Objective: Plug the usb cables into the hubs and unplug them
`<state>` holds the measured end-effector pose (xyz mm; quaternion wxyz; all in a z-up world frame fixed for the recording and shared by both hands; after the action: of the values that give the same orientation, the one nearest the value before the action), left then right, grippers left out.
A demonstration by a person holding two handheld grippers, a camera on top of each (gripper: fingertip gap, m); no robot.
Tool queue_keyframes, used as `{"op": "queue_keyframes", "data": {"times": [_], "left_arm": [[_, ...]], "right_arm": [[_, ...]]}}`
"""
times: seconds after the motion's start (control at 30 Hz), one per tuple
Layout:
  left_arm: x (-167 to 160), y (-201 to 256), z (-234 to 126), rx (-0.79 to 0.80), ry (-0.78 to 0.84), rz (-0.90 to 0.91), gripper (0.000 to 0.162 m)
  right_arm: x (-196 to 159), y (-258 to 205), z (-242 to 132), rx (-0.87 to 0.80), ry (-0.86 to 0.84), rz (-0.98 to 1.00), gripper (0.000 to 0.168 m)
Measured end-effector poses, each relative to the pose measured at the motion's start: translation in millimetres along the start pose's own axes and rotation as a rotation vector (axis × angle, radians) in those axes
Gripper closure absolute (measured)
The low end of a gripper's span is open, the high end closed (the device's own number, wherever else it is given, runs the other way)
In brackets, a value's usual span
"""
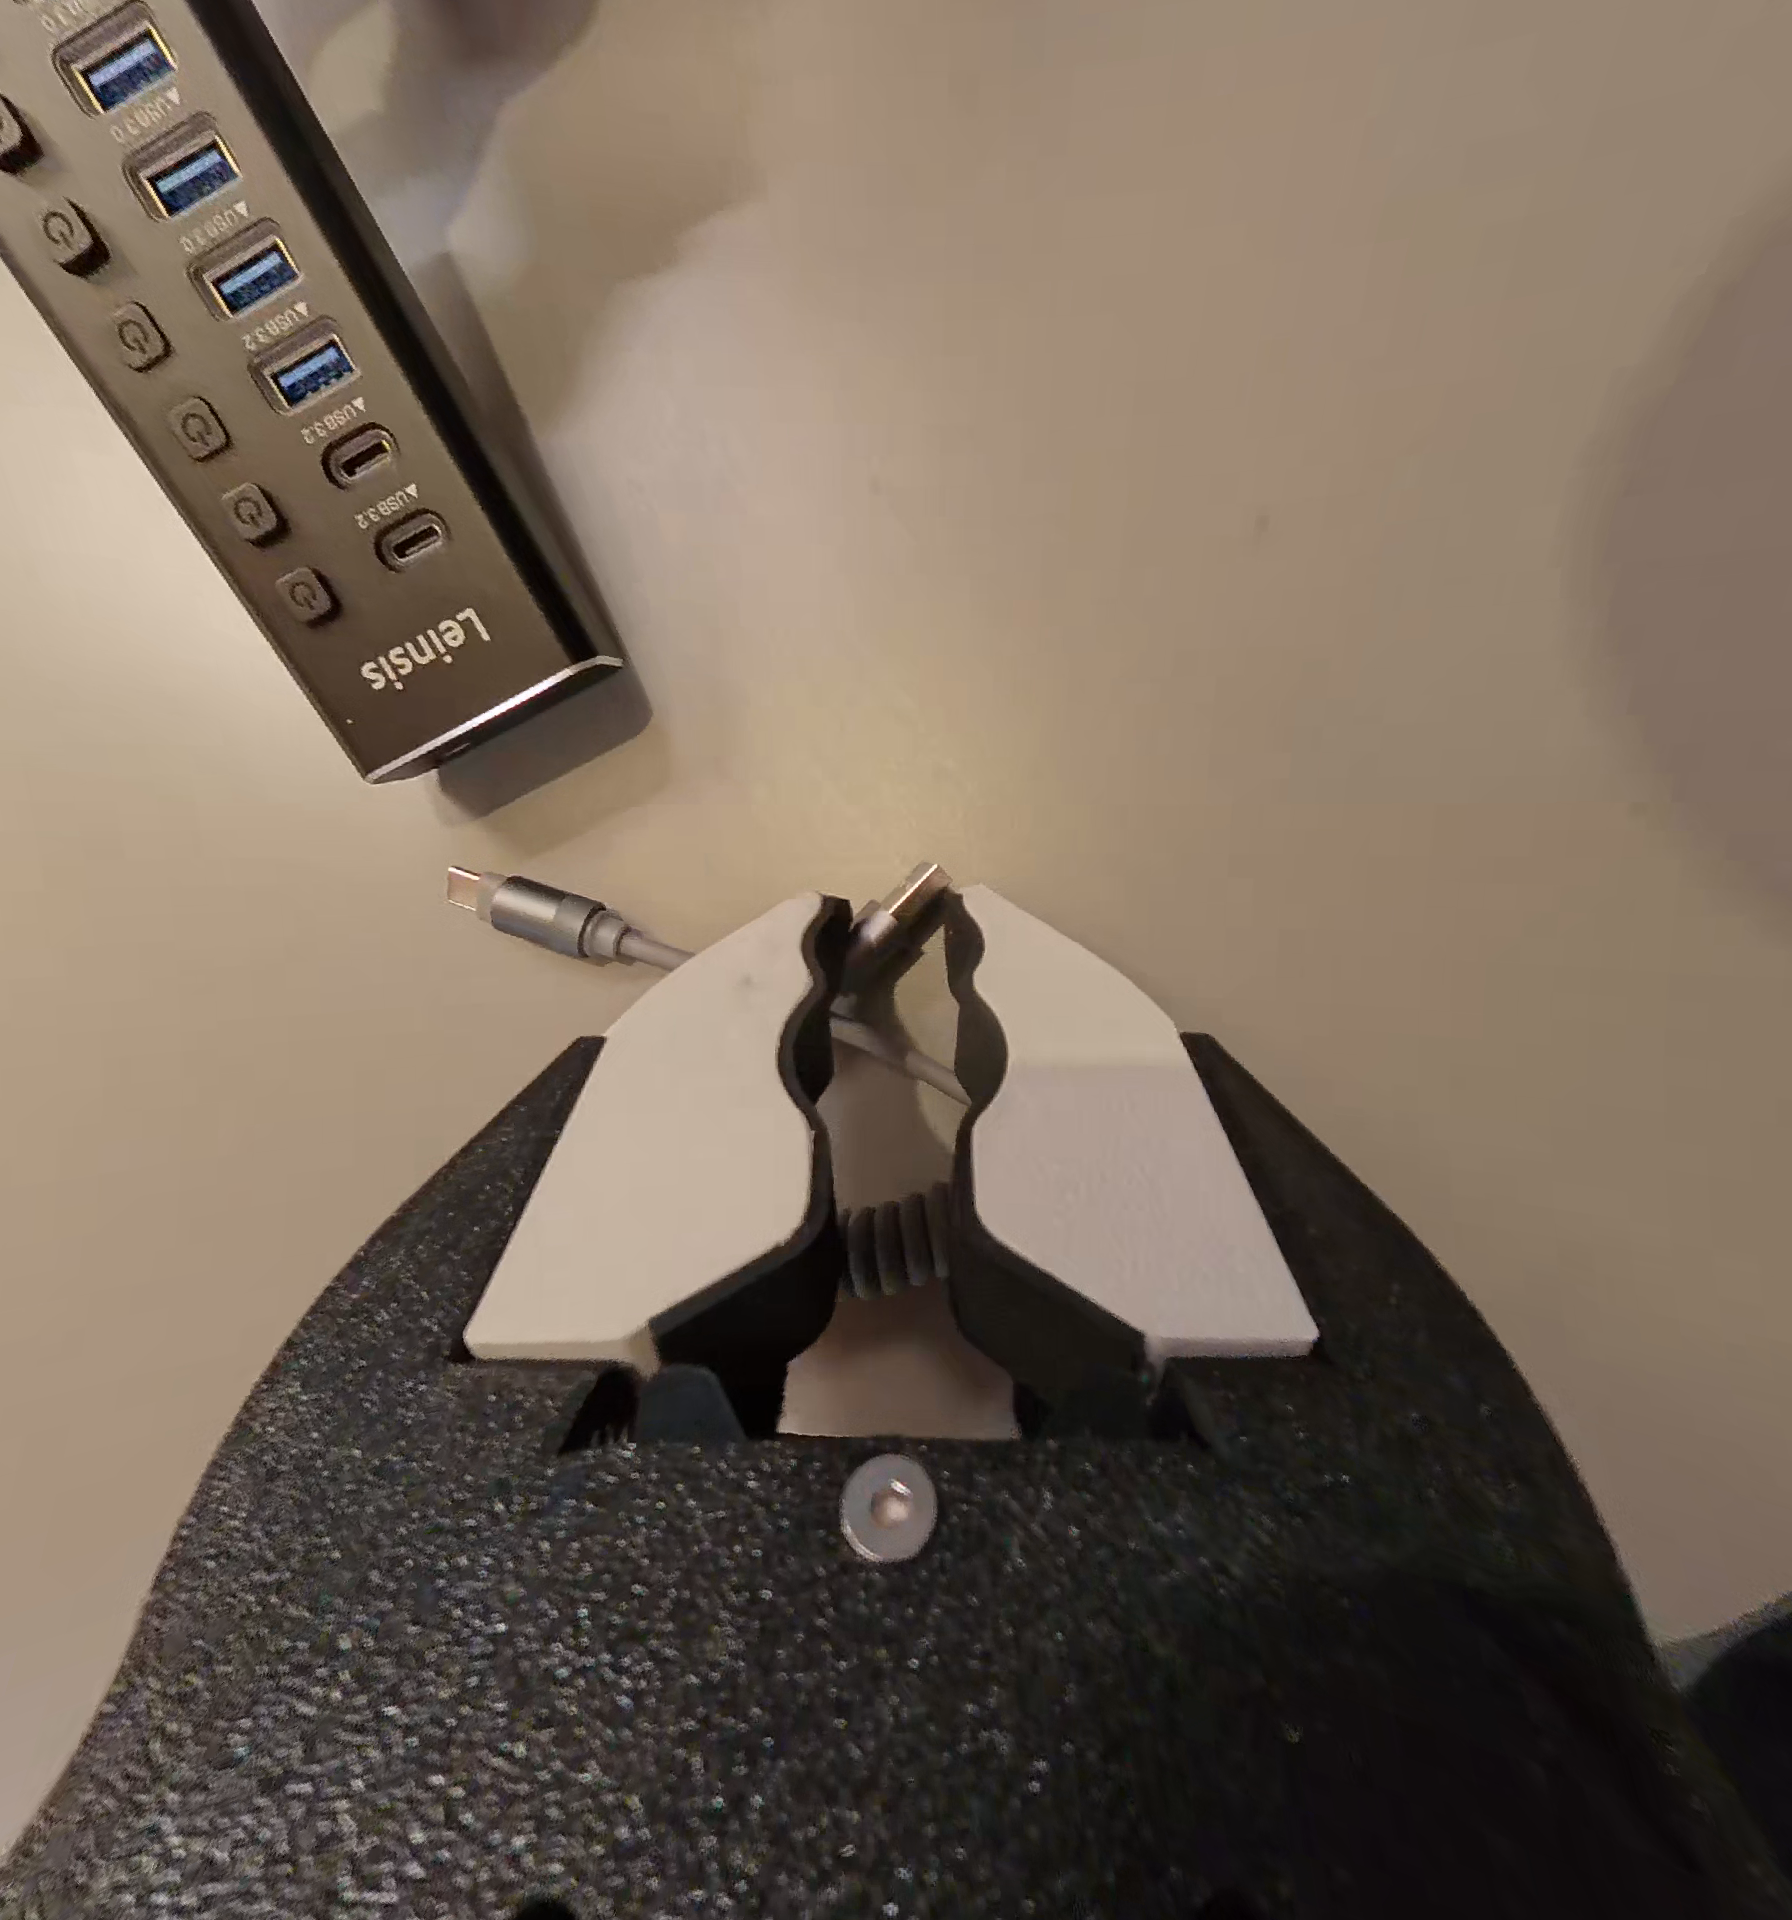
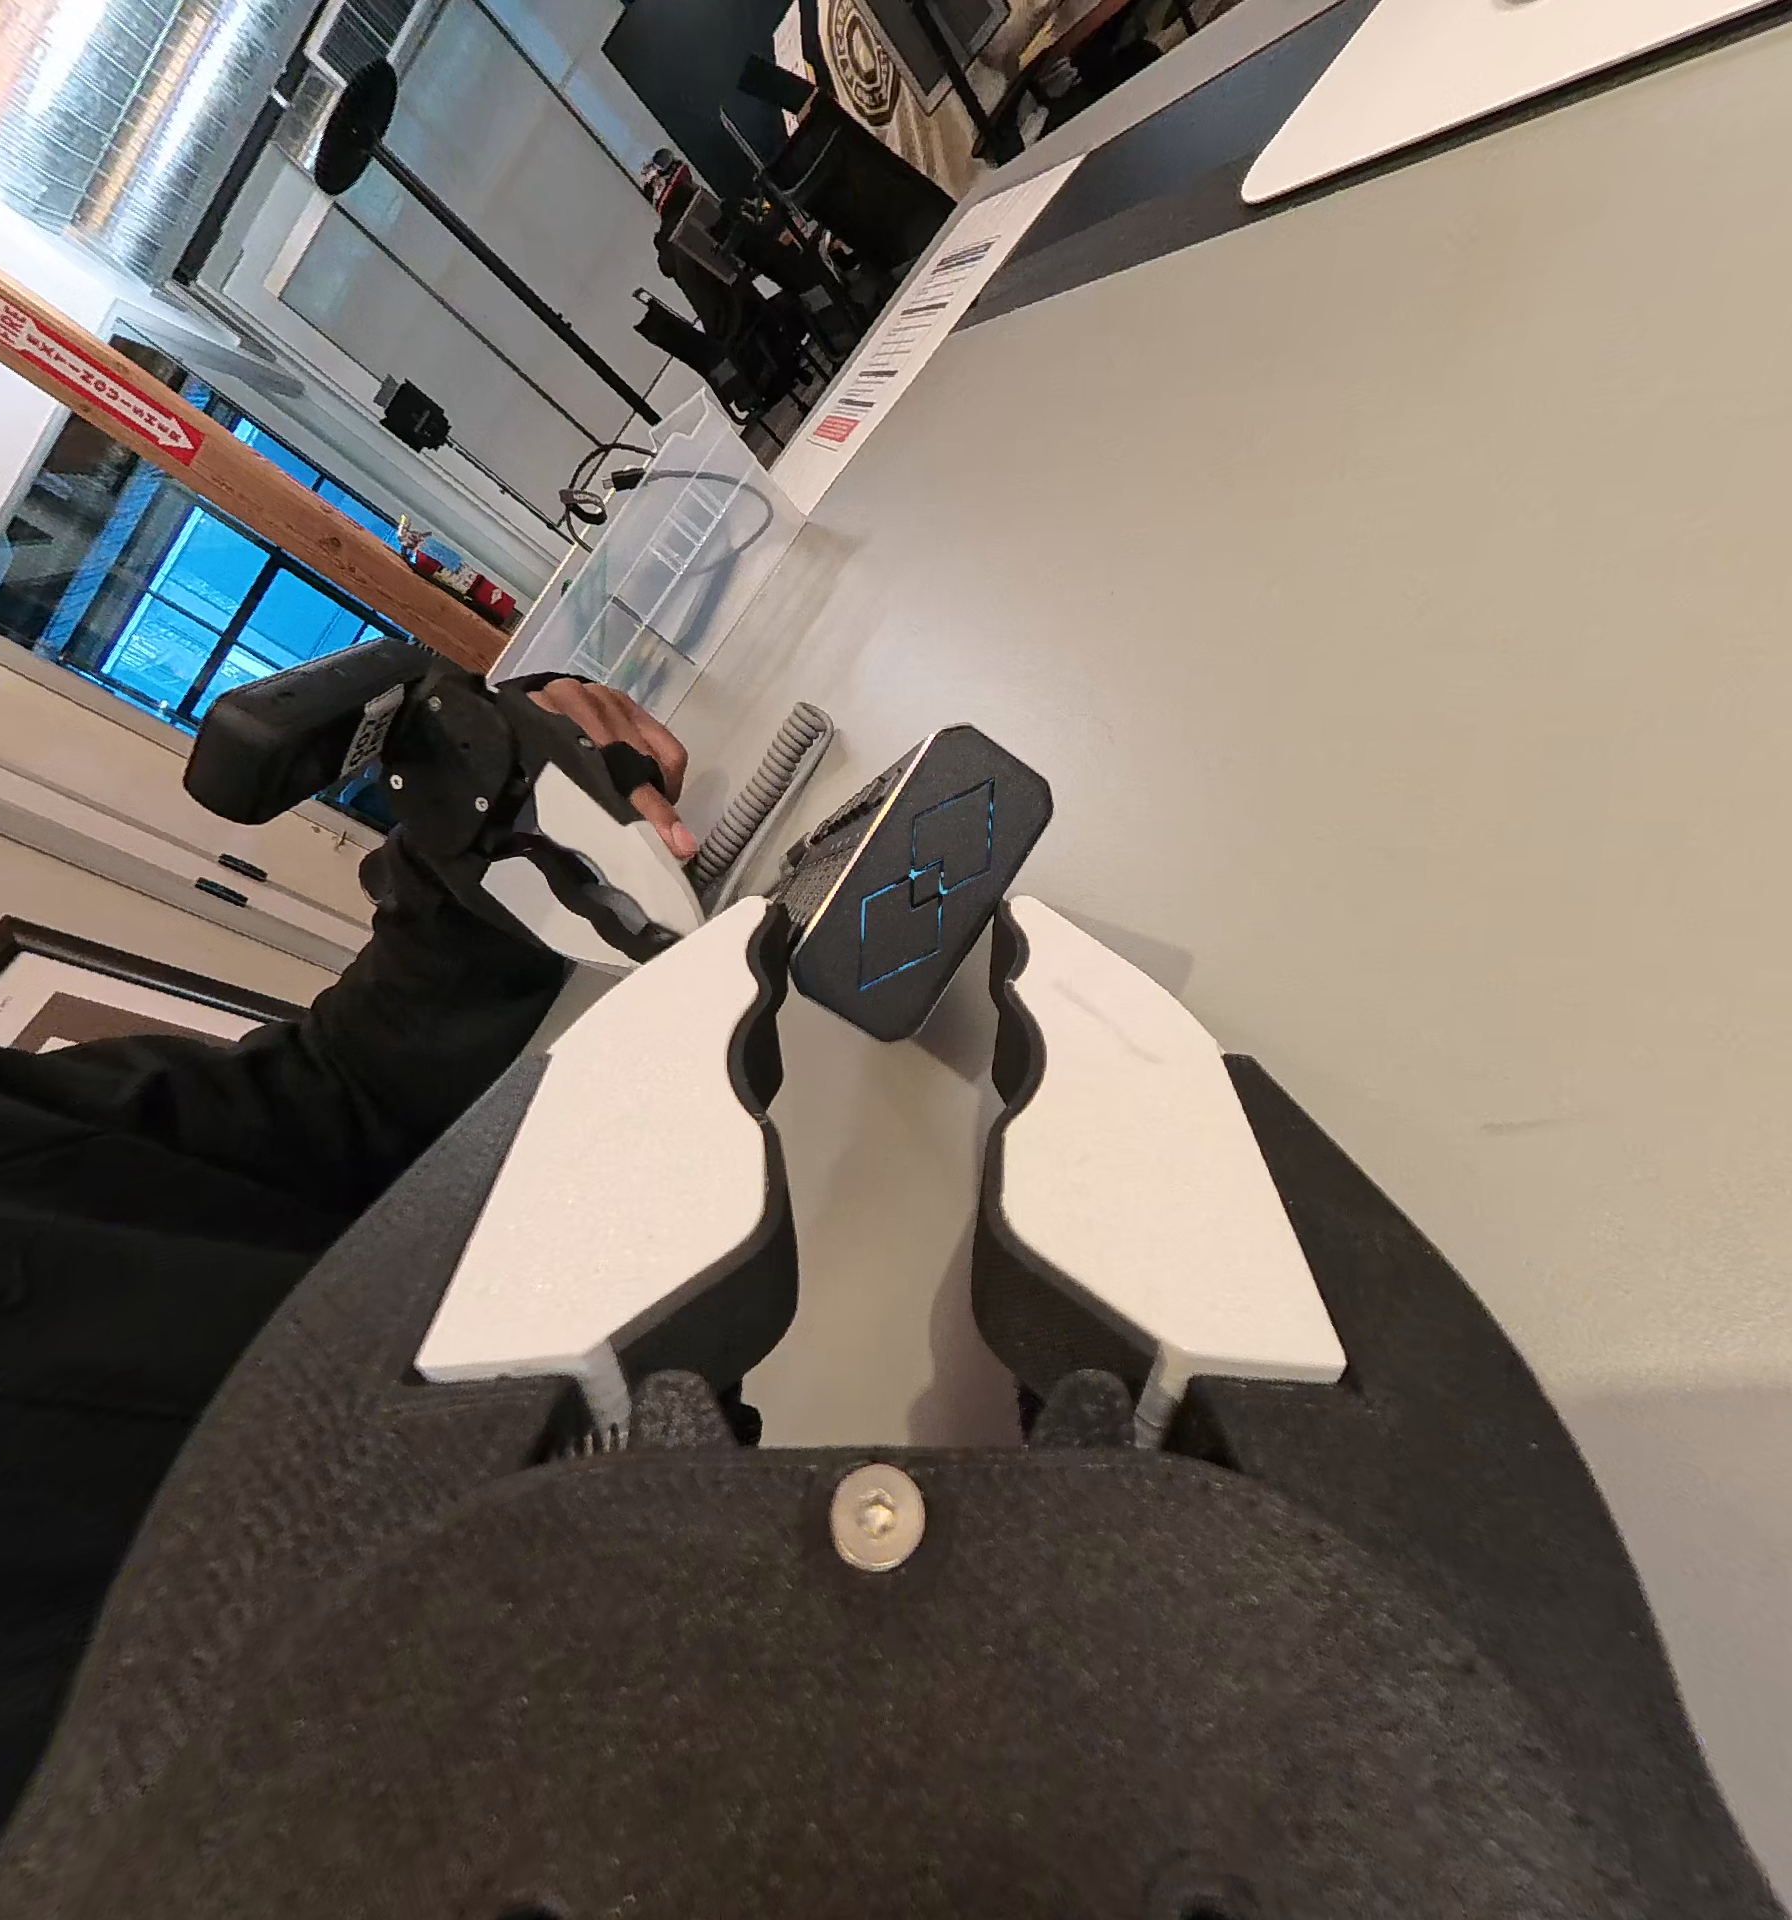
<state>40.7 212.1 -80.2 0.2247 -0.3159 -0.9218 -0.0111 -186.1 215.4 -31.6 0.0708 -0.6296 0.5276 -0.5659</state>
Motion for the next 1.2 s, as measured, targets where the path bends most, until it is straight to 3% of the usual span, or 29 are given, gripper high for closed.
{"op": "queue_keyframes", "data": {"times": [0.03, 0.37, 0.53, 0.7, 0.87, 1.2], "left_arm": [[-0.9, -0.5, 0.0, 0.007, -0.009, 0.000, 0.142], [0.4, -4.2, 8.7, 0.060, -0.129, 0.027, 0.149], [16.7, -18.9, -8.5, 0.152, -0.004, -0.008, 0.153], [31.4, -40.9, -30.3, 0.194, 0.199, -0.178, 0.153], [47.8, -57.9, -33.2, 0.109, 0.400, -0.412, 0.153], [47.4, -66.6, -5.5, 0.019, 0.377, -0.650, 0.154]], "right_arm": [[-0.1, 0.1, 0.0, 0.000, -0.001, -0.001, 0.132], [-2.5, 0.8, 2.7, 0.002, -0.016, -0.002, 0.132], [-3.4, -3.3, 5.1, 0.000, -0.024, -0.023, 0.131], [-2.8, -6.3, 5.6, -0.003, -0.019, -0.033, 0.132], [-8.9, -10.3, 13.0, -0.004, -0.060, -0.056, 0.132], [-31.0, -10.3, 29.5, -0.092, -0.223, -0.107, 0.133]]}}
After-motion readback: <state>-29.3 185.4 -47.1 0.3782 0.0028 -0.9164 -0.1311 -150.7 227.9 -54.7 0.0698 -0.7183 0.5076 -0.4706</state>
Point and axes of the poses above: each gripper's, where its closed fingertips meet, z out along the fingers, x out of its top, y = z × x across the jaws, the point moved 2 cm from there along -z, back along the fingers, and after that the axes turned 11 degrees about -y, right-handed, at the moved point
